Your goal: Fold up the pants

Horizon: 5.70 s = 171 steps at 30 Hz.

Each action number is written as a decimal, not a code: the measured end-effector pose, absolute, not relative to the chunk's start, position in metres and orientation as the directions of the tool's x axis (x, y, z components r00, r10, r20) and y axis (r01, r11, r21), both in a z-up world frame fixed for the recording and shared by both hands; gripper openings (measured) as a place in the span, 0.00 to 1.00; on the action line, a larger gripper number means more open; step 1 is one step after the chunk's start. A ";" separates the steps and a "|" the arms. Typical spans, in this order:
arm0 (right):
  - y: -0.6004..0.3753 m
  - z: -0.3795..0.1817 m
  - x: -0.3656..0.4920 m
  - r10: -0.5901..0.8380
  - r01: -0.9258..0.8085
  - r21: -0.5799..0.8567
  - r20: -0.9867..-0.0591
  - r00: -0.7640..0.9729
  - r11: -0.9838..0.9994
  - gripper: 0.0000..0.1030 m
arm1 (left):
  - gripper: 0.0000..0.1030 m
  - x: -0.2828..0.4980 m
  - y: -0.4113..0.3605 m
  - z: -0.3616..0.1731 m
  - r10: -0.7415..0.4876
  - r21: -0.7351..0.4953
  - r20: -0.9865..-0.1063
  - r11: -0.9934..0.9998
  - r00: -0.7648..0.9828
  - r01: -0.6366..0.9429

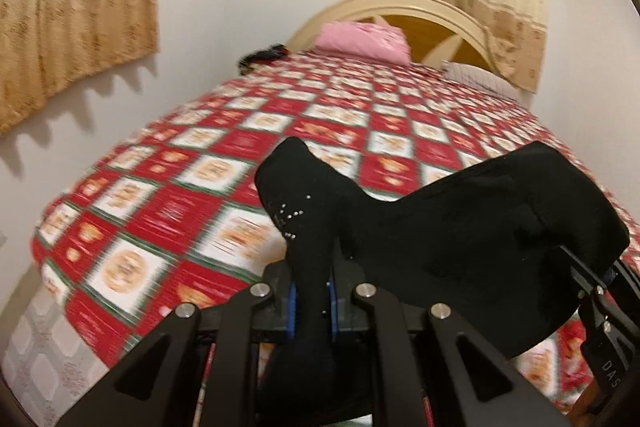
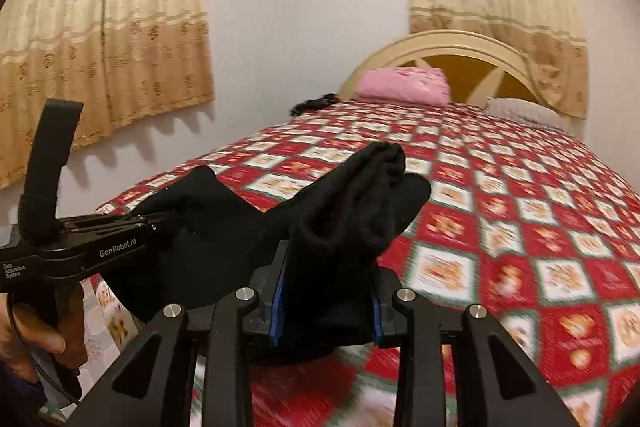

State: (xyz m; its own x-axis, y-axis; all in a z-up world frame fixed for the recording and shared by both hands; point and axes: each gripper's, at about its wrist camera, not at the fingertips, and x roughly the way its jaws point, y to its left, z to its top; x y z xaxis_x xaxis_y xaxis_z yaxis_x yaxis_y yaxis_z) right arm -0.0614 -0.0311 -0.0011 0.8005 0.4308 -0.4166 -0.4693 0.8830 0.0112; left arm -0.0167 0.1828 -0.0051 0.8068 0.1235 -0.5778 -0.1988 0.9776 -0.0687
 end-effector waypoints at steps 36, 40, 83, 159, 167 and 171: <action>-0.046 -0.055 -0.018 0.389 -0.396 0.126 -0.593 0.705 0.910 0.53 | 0.99 -0.049 0.268 -0.063 0.257 -0.068 -0.756 0.884 0.602 -0.463; -0.033 -0.031 -0.040 0.372 -0.422 0.012 -0.492 0.787 0.907 0.50 | 0.99 -0.040 0.252 -0.049 0.299 0.001 -0.717 0.904 0.630 -0.428; -0.040 -0.067 -0.081 0.419 -0.357 0.236 -0.659 0.624 0.904 0.52 | 0.99 -0.041 0.189 -0.074 0.286 0.109 -0.735 0.945 0.615 -0.309; 0.027 -0.020 0.023 0.581 -0.575 0.253 -0.637 0.506 0.778 0.57 | 1.00 -0.034 0.240 -0.054 0.277 -0.058 -0.712 0.892 0.645 -0.448; -0.036 -0.062 0.000 0.540 -0.485 0.300 -0.683 0.492 0.821 0.58 | 1.00 -0.008 0.212 -0.069 0.305 0.064 -0.748 0.917 0.590 -0.393; -0.048 -0.041 -0.027 0.537 -0.407 0.353 -0.617 0.575 0.842 0.58 | 1.00 -0.024 0.208 -0.055 0.310 0.071 -0.721 0.923 0.620 -0.379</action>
